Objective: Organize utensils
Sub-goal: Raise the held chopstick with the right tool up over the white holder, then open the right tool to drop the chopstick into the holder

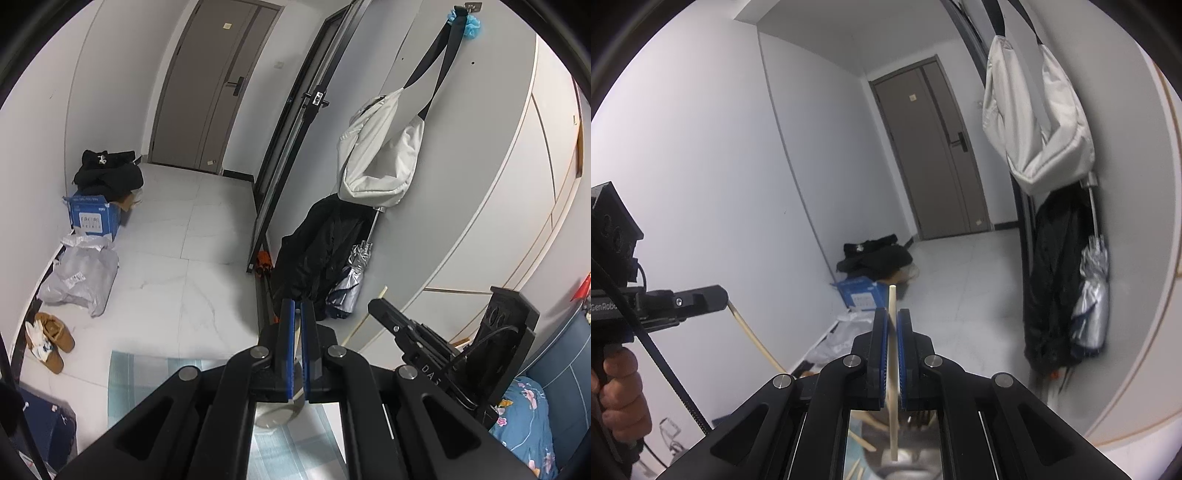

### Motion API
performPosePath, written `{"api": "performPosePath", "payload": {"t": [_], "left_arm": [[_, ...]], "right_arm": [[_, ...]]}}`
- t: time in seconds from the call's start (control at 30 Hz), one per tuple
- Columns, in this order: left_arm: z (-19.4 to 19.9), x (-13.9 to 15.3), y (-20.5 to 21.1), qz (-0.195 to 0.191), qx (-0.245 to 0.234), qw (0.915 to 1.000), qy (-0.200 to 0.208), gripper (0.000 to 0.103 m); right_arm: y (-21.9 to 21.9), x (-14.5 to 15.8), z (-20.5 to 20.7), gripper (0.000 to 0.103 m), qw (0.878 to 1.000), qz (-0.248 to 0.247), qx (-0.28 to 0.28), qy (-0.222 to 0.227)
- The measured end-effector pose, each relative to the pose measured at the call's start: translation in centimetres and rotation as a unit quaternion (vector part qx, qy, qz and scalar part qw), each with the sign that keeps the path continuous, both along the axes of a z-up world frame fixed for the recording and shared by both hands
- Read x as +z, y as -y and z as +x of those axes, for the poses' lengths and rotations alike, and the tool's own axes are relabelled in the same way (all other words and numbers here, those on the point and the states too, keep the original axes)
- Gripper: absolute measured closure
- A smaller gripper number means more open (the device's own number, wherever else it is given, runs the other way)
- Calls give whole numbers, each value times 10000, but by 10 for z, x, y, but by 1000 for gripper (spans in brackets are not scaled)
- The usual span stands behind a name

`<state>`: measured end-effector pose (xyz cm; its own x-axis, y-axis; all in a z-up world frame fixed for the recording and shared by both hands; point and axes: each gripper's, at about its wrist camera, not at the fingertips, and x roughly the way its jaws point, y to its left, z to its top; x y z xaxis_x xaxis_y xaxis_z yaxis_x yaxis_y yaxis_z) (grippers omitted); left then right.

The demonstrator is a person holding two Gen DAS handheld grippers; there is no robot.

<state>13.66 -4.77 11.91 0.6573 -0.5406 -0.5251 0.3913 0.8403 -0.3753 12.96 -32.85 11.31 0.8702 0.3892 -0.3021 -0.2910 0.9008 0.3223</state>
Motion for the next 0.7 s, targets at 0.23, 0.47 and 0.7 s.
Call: {"api": "performPosePath", "payload": {"t": [0.23,0.47,0.7], "left_arm": [[23,-13,0,101,-1,9997,-212,103],[36,-23,7,332,-67,9990,-290,103],[38,-38,17,671,-169,9973,-259,103]], "right_arm": [[-6,2,34,99,9998,-117,-18,177],[-14,-18,51,99,9996,-139,200,114],[-22,-41,41,99,9964,-406,572,466]]}}
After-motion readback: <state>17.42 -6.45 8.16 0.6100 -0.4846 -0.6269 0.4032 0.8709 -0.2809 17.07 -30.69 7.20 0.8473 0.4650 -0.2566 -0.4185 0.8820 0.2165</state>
